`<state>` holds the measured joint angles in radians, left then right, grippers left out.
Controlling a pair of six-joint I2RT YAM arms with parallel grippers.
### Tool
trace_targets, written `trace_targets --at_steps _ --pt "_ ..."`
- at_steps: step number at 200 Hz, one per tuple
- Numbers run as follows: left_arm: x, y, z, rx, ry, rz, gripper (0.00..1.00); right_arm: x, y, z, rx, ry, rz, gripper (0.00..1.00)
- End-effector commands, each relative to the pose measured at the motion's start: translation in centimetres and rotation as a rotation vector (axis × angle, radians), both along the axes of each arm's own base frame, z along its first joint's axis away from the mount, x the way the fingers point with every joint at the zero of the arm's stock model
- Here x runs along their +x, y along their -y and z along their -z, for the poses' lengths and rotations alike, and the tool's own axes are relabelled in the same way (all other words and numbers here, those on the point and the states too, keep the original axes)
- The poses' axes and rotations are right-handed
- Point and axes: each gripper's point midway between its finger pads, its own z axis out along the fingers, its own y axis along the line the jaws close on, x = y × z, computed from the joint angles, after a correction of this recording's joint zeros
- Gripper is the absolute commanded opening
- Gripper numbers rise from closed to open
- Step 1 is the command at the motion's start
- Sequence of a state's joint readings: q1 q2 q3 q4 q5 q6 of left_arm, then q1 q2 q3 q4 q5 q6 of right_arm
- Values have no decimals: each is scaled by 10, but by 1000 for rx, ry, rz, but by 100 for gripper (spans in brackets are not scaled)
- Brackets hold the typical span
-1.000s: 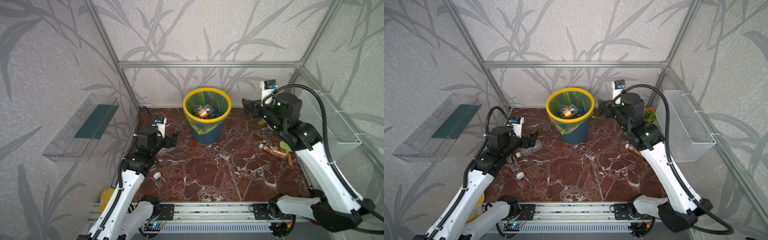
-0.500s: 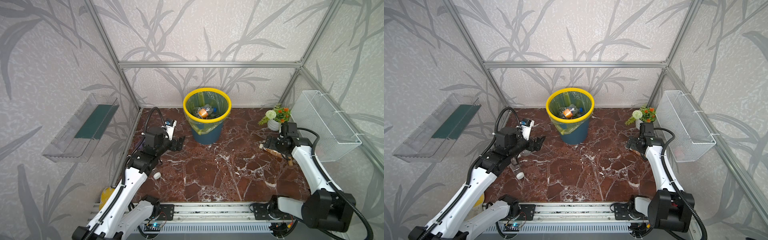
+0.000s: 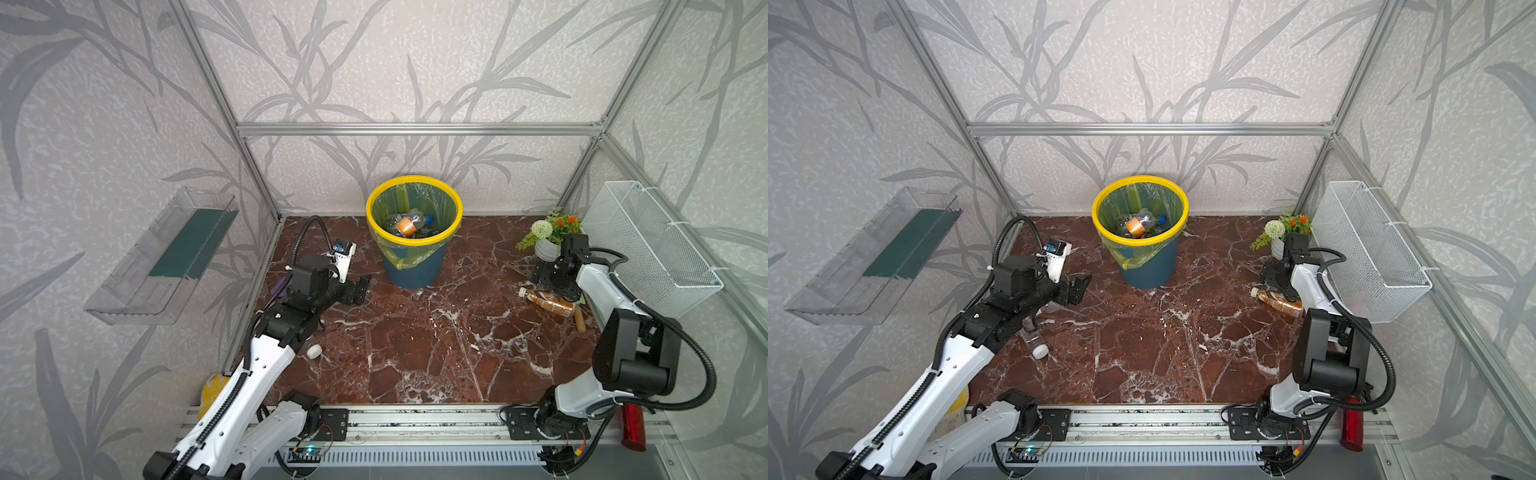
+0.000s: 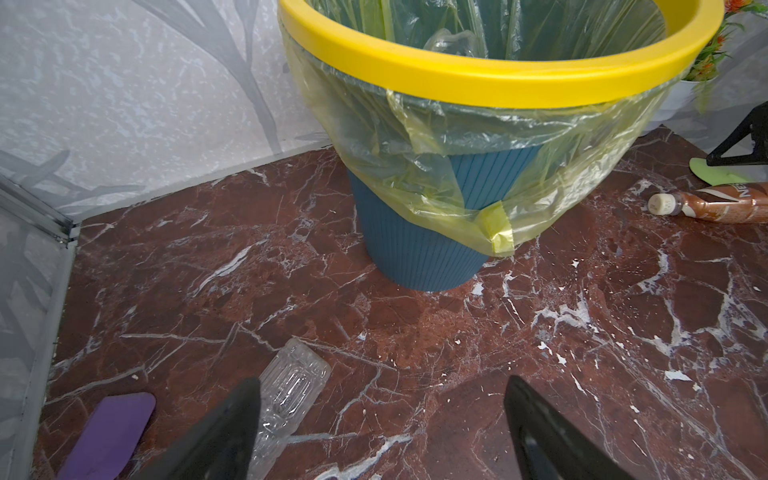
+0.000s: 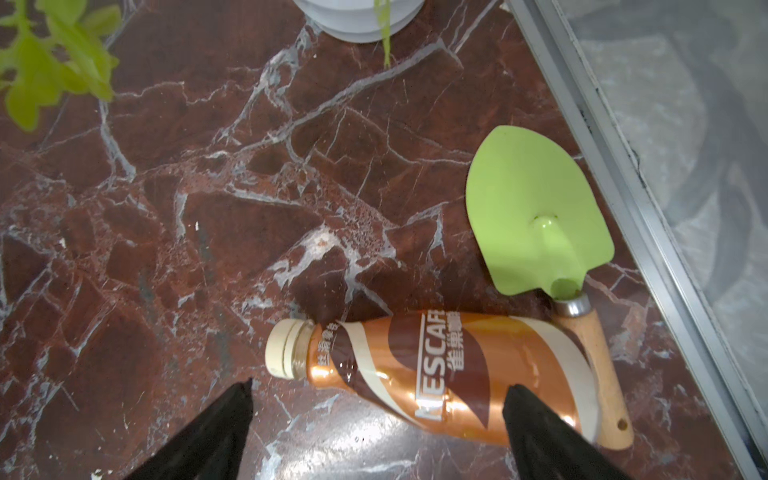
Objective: Throw the plastic bottles in the bin
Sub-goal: Rotate the plastic bottle at the middle-right of the table.
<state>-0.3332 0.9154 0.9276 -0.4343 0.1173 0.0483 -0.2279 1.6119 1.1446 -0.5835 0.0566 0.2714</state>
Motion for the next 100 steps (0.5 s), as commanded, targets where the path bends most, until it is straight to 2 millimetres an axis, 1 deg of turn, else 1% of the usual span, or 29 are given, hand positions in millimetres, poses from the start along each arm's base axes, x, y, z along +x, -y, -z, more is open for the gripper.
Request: trace_targets --at_steps 1,6,9,14,33,35,41,54,78,82,97,100 --pt "-2 -5 -6 33 42 -7 90 15 3 2 14 -9 -34 94" --pt "-2 -5 -6 32 44 -6 90 15 2 3 24 -30 -43 93" --pt "-2 -5 -6 32 44 -7 90 16 3 0 26 -33 -29 93" --pt "-2 -5 -6 32 43 -5 90 13 1 10 46 -76 -16 92" --pt "-1 -3 -5 29 37 1 90 13 -8 21 92 -85 -43 91" --pt "-1 -3 -5 29 38 2 90 10 -9 24 97 -91 -44 91" --pt "-1 -3 -5 33 36 1 90 10 -11 25 101 -81 -50 91" --pt "1 -6 -5 44 38 -12 90 4 -16 33 126 -89 -57 91" --pt "2 -8 -4 43 40 -24 90 -9 -30 39 174 -116 -74 90" --pt "2 -8 -5 43 40 -22 90 -10 -33 31 170 -94 -78 90" --pt "4 -7 -2 45 29 -20 90 -20 -45 25 194 -78 -78 89" --pt "4 -7 -2 45 29 -20 90 -22 -49 21 200 -64 -77 89"
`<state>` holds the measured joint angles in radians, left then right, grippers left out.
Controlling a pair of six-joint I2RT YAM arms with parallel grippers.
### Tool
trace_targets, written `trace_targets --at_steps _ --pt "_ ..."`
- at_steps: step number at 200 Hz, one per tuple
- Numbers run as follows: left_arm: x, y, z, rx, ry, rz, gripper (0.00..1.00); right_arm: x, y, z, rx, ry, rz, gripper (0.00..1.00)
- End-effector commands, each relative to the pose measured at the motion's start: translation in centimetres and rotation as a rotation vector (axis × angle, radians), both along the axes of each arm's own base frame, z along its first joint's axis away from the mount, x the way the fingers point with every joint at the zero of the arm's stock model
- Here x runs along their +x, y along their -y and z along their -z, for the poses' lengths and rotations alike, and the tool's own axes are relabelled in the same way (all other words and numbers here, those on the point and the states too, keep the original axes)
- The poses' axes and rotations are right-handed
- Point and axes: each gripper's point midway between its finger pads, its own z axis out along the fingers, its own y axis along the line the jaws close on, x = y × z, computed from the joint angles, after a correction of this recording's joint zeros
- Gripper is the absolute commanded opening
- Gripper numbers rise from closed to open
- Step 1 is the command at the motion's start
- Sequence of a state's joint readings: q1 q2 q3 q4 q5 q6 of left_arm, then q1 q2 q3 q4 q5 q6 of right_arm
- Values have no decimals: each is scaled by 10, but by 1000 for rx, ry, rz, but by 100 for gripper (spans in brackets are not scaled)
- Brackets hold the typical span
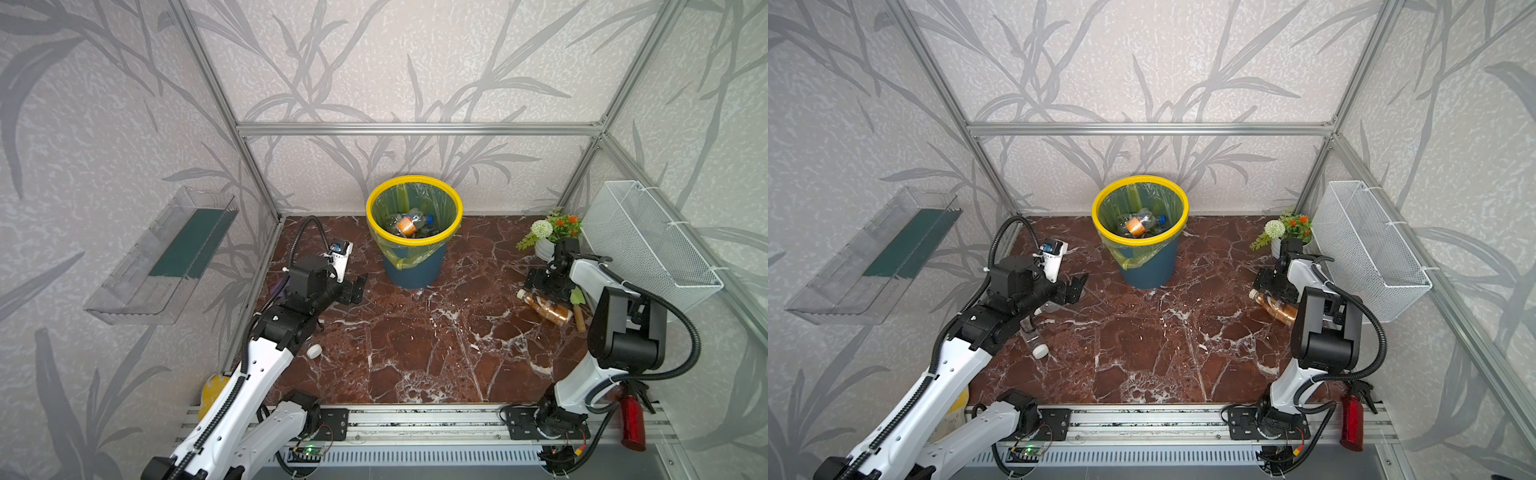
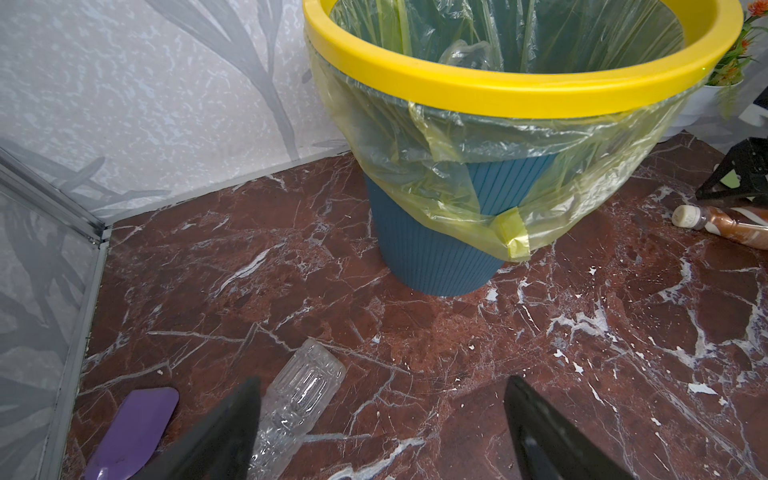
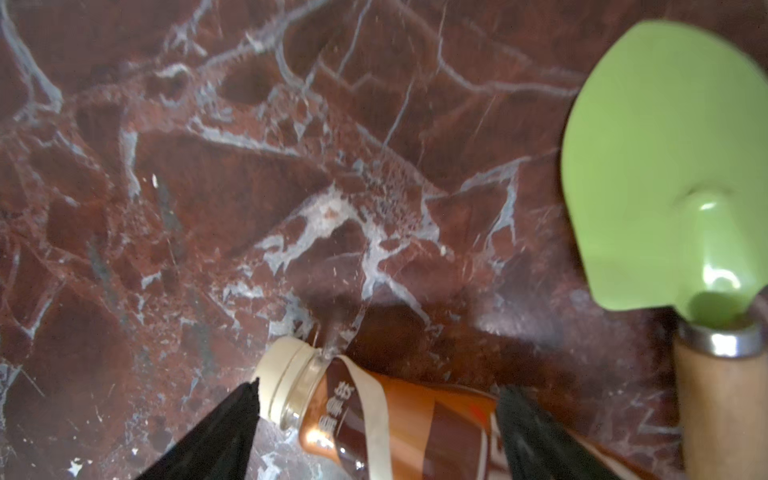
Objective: Throw the plastic bottles in the bin
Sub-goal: Rotate the plastic bottle at the middle-right of the table, then pick up the plastic bottle from the middle-right of the table.
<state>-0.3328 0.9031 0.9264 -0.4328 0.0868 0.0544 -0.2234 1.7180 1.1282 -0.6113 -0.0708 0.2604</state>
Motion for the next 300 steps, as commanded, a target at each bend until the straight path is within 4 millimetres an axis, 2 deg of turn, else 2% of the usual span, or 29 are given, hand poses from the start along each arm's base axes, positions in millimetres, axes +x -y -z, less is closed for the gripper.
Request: trace_targets --at_steps 1,27,36,62,79,106,119,147,162,178,206,222,270,300 --pt "4 -1 2 31 8 4 90 -13 -24 -24 60 57 -9 89" --pt "6 -1 4 35 -3 3 90 -30 -68 -37 152 98 -73 89" --pt "6 -1 5 37 -6 1 90 -39 -75 -42 130 83 -104 89" --pt "6 -1 4 37 -5 2 90 -53 -78 -64 114 77 -129 89" --pt "6 -1 4 37 -7 2 90 -70 -81 -75 81 38 -174 89" --pt "6 -1 3 34 -4 3 90 -98 -71 -76 -65 -56 -236 90" --pt "5 0 2 30 -3 7 90 -105 -66 -73 -89 -73 -220 90" --pt "4 0 2 26 -4 11 90 -109 -76 -55 -32 -66 -228 90" --pt "4 0 1 25 1 12 90 -111 -61 -44 -104 -103 -185 90" --pt "4 1 1 21 1 14 90 -105 -49 -39 -130 -109 -152 90" --pt "3 0 0 24 7 11 90 -100 -47 -16 -117 -187 -183 90" --pt "2 -2 0 28 11 6 90 -101 -43 -5 -106 -271 -132 89" --pt "3 -4 0 33 14 -3 90 -91 -52 6 -51 -249 -129 87" --pt "3 -4 0 34 12 -3 90 -81 -54 9 -44 -221 -124 81"
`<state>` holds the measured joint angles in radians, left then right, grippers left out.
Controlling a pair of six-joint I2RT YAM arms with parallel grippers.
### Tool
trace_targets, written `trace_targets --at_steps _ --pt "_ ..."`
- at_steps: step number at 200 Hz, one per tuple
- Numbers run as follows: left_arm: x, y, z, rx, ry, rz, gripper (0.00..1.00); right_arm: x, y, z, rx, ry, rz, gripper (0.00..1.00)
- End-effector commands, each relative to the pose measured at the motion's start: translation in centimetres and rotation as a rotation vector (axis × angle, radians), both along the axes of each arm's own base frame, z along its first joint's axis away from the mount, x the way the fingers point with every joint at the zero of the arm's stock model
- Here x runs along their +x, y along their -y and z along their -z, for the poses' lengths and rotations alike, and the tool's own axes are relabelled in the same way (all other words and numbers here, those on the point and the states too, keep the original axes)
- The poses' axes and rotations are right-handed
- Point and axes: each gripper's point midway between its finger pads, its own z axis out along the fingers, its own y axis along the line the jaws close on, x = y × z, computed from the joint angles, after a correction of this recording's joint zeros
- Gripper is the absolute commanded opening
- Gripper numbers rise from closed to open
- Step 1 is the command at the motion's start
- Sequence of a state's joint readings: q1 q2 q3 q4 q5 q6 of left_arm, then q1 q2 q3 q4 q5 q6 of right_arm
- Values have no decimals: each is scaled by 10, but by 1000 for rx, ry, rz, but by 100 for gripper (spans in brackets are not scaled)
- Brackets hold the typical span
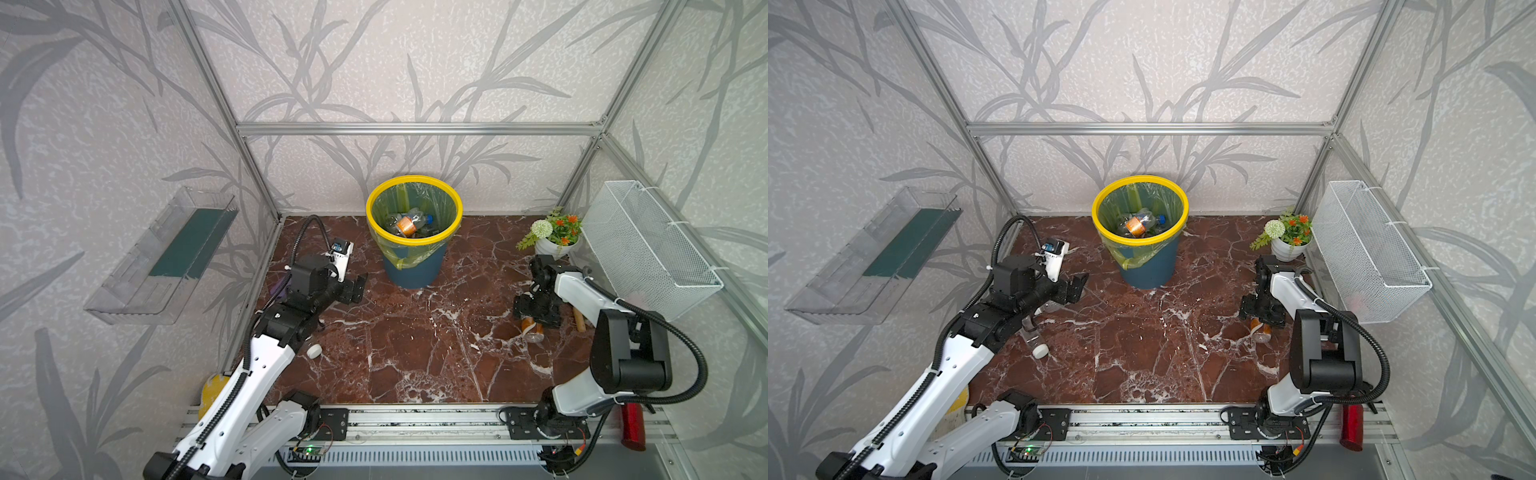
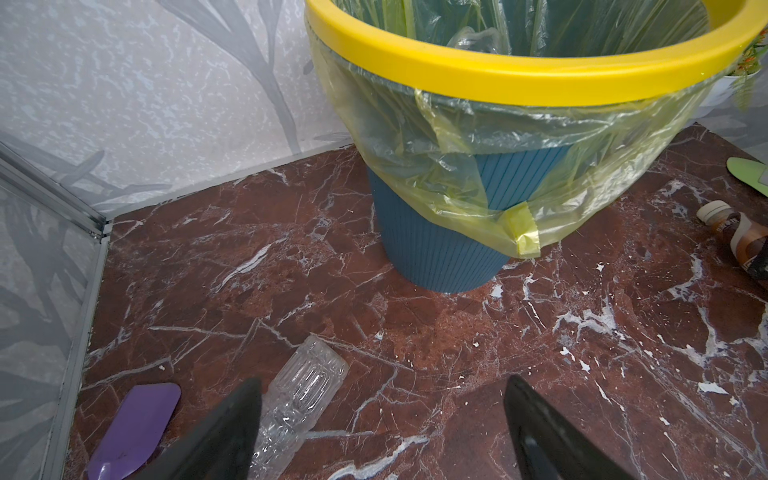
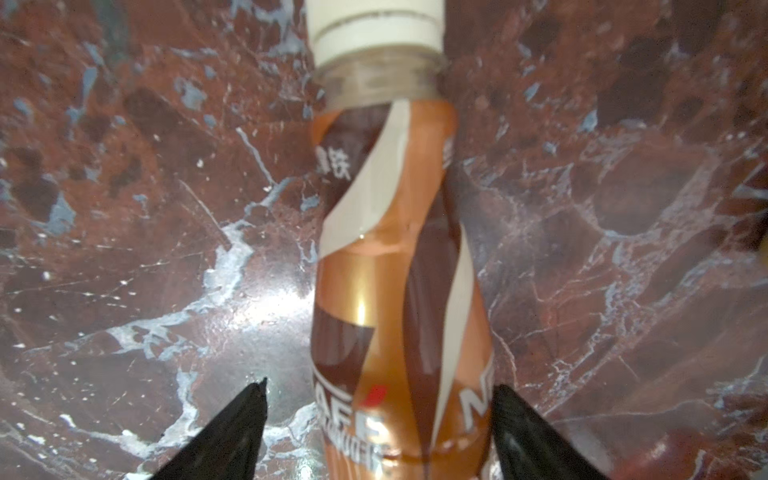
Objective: Throw the plastic bottles in the bin
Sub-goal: Pick up the plastic bottle from the middle-right of the table.
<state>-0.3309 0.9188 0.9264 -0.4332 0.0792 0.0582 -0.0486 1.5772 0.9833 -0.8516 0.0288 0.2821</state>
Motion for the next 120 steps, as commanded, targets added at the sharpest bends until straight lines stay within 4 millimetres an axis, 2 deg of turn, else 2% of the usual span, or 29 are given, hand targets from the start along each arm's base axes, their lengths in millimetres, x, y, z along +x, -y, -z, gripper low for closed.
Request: trace_targets --at_steps 1,55,81,95,120 --pt "0 -3 -5 21 25 4 90 9 -3 1 17 35 14 81" --pt "1 -6 -3 31 23 -13 90 19 5 16 -20 23 32 65" --pt "3 -5 2 29 8 -16 90 22 2 14 -16 53 34 59" --pt "5 -4 6 26 -8 -17 90 27 -9 5 11 108 17 55" --pt "11 -9 17 26 -48 -73 90 39 -46 -27 23 237 -95 51"
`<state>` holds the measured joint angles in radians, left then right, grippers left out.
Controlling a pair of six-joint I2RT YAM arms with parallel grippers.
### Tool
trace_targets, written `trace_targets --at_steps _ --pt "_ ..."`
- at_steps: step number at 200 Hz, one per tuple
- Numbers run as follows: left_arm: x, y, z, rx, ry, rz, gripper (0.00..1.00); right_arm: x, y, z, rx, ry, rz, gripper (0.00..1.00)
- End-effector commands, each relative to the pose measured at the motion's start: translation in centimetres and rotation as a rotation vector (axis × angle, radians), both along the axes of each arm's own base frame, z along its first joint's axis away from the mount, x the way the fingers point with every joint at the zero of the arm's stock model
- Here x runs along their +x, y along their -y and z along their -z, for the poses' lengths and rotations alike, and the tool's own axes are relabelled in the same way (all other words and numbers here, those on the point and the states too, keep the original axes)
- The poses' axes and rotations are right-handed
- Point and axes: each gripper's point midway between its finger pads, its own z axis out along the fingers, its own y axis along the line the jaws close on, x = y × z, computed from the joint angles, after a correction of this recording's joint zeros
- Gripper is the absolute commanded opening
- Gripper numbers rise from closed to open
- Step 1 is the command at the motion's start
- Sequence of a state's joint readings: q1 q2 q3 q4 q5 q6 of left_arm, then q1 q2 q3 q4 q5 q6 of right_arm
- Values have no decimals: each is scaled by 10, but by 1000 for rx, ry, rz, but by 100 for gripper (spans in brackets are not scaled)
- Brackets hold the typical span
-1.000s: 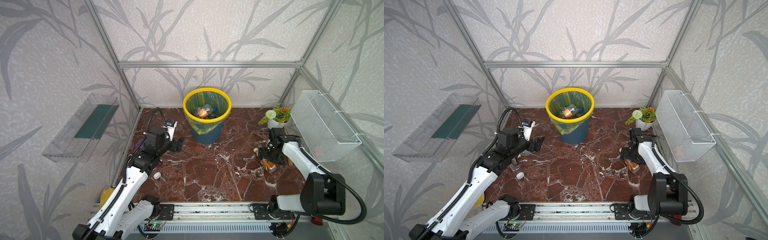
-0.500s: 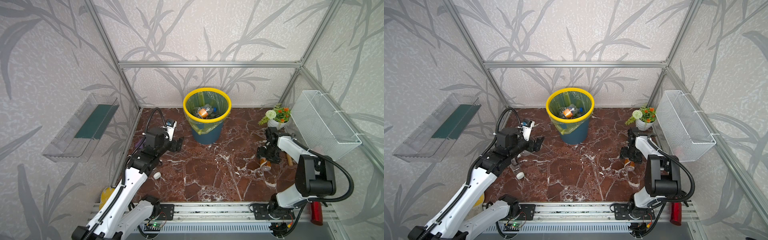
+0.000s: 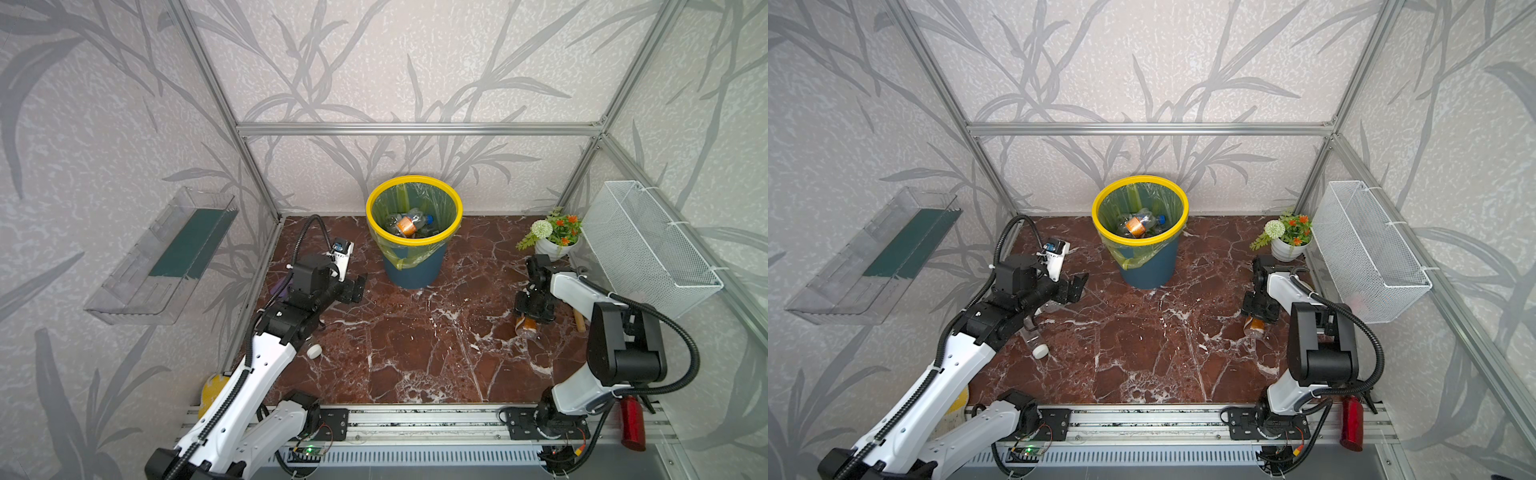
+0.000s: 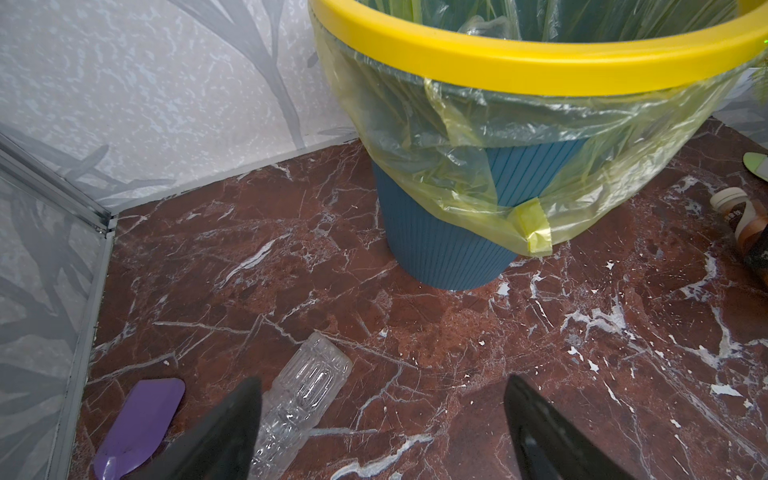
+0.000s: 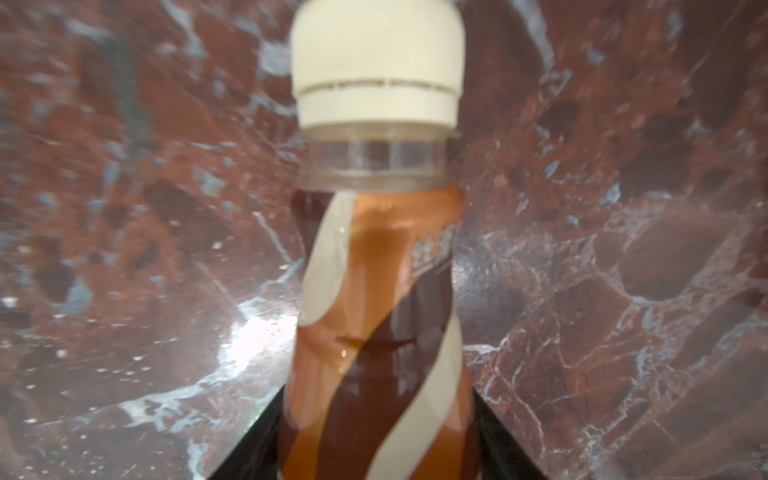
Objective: Throw the plastic bottles in the bin
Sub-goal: Pick up the plastic bottle from the middle-right of the table, then throw the plastic bottle into the trash bin, then pick up the plastic bottle from the middle-left of the table.
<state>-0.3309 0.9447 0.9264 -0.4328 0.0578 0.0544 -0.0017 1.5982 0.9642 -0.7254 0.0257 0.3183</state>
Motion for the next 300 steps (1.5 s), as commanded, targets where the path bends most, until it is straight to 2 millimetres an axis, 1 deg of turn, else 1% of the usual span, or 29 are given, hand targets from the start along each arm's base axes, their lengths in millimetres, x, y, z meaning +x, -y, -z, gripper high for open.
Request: trace_targets --at_steps 1,23,36,45,67,77,99,111,120,124,127,143,151,153,157,164,170,172,175,179,198,201,211,231,245,256,275,285,300 --pt "7 -7 9 10 -26 -57 90 17 -34 -37 16 160 -90 51" --pt "11 -9 13 -24 -52 -104 90 28 -68 -84 41 346 -175 51" --pt "13 -9 14 -68 -86 -133 90 32 -81 -115 72 469 -213 51" --pt "13 -15 17 -93 -111 -191 90 32 -88 -140 85 561 -241 52" --pt "6 -39 27 -129 -175 -369 90 27 -101 -224 99 895 -320 53" --pt "-1 -51 31 -166 -197 -453 90 19 -108 -263 121 1036 -361 55" --pt "-20 -79 43 -290 -232 -650 91 13 -125 -329 209 1193 -420 55" --pt "-31 -89 46 -354 -233 -726 91 18 -147 -365 274 1280 -473 55" --pt "-39 -94 48 -398 -233 -768 92 28 -170 -390 320 1338 -517 56" --pt "-43 -96 48 -414 -235 -787 92 35 -181 -394 338 1339 -538 56" --pt "-46 -98 49 -423 -237 -803 92 37 -190 -407 365 1358 -556 56" --pt "-59 -105 58 -460 -265 -863 93 67 -247 -430 528 1304 -652 58" --pt "-68 -108 69 -460 -303 -897 93 87 -270 -428 513 1259 -682 60" --pt "-70 -108 71 -460 -314 -902 93 92 -275 -422 507 1237 -687 61" --pt "-75 -109 77 -463 -335 -918 93 99 -283 -426 501 1235 -701 64" --pt "-83 -110 88 -463 -367 -940 93 115 -295 -418 499 1188 -719 75" --pt "-89 -111 95 -473 -384 -957 93 120 -294 -424 473 1174 -715 84" --pt "-91 -111 97 -474 -389 -960 93 127 -297 -416 458 1153 -716 86" --pt "-93 -112 100 -480 -394 -967 93 131 -297 -415 438 1148 -718 94" --pt "-96 -113 102 -485 -397 -976 93 134 -295 -416 409 1147 -719 100" --pt "-106 -120 107 -504 -389 -1012 94 134 -275 -430 307 1211 -681 99" --pt "-106 -122 108 -504 -390 -1017 94 127 -268 -440 301 1241 -674 99" --pt "-108 -126 108 -509 -397 -1034 95 116 -252 -451 282 1286 -652 99" --pt "-107 -131 110 -527 -425 -1055 96 91 -220 -456 220 1334 -609 99" --pt "-107 -131 117 -551 -456 -1068 96 77 -195 -438 187 1317 -560 99" --pt "-107 -131 127 -581 -485 -1083 96 69 -173 -413 163 1279 -507 99" --pt "-109 -130 144 -626 -526 -1110 96 57 -131 -356 137 1169 -393 99" --pt "-109 -130 152 -632 -543 -1121 94 51 -108 -320 131 1096 -325 100" --pt "-108 -130 162 -636 -572 -1128 92 37 -78 -280 135 1016 -230 100"
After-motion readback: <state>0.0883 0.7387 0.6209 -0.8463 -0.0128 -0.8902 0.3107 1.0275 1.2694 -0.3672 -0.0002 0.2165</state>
